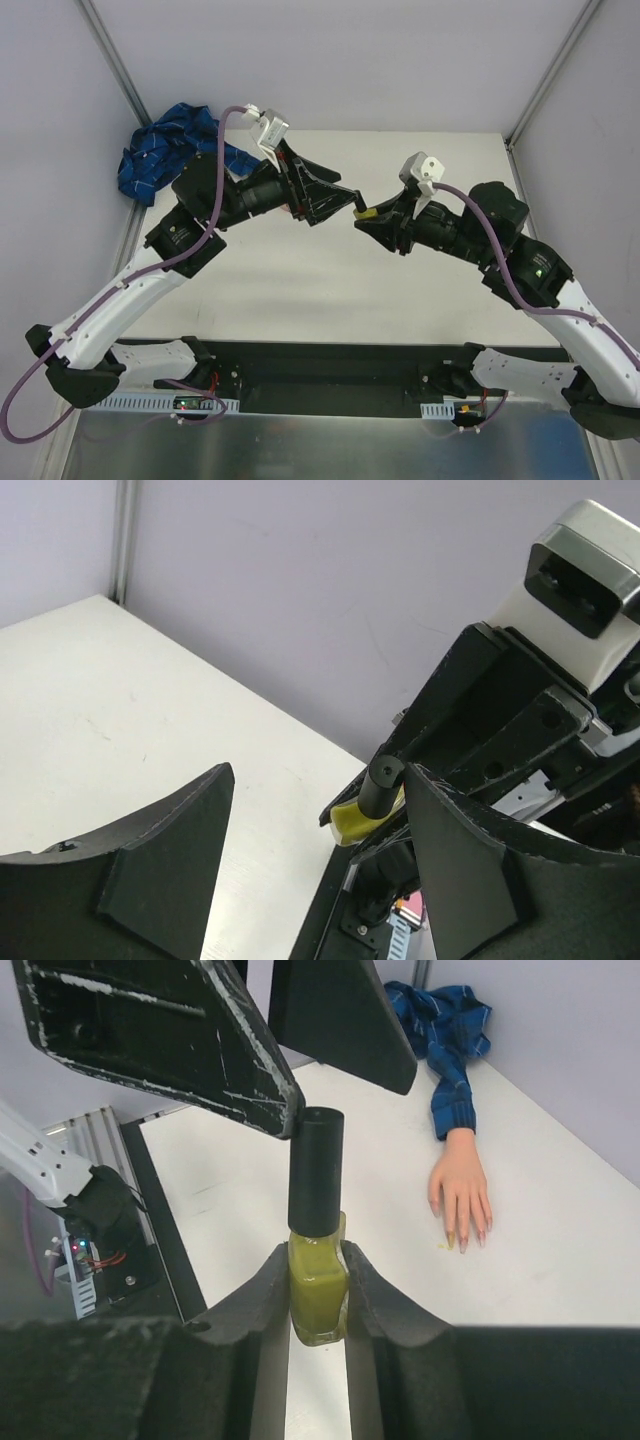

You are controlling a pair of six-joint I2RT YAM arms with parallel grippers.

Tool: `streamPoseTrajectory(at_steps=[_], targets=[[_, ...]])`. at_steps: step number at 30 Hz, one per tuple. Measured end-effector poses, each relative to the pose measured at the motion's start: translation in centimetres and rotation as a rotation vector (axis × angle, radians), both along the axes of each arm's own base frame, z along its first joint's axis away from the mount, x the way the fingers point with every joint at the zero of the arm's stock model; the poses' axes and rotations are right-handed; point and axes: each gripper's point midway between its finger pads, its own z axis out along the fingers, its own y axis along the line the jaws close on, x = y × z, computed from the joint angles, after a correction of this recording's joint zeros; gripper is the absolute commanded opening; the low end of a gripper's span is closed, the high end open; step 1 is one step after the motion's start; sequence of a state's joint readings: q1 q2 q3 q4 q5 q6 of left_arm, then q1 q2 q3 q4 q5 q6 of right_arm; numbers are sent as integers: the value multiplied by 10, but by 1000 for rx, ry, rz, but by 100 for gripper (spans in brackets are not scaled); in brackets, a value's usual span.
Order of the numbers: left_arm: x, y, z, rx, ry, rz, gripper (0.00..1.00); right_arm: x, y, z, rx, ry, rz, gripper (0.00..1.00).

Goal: Paint the nails

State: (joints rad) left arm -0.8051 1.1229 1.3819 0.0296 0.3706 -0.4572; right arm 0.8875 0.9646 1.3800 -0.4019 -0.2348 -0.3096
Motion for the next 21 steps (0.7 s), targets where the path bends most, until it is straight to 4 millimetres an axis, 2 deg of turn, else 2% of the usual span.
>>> streamPoseTrajectory(at_steps=[3, 9, 14, 19, 20, 21], targets=[[6, -3, -5, 12, 21, 21, 66, 6, -2, -6, -19, 11, -36, 0], [7, -12, -9, 24, 35, 15, 66, 5, 2, -8, -25, 13, -31, 0], [6, -19, -16, 42, 51, 1, 44, 7, 2, -8, -28, 13, -47, 0], [1, -23, -17, 45, 53, -23, 32, 11, 2, -10, -31, 15, -64, 0], [-1, -24, -18, 46, 52, -33, 25, 11, 2, -10, -31, 17, -64, 0], [-3, -25, -19, 49, 54, -49, 22, 11, 2, -9, -29, 17, -66, 0]])
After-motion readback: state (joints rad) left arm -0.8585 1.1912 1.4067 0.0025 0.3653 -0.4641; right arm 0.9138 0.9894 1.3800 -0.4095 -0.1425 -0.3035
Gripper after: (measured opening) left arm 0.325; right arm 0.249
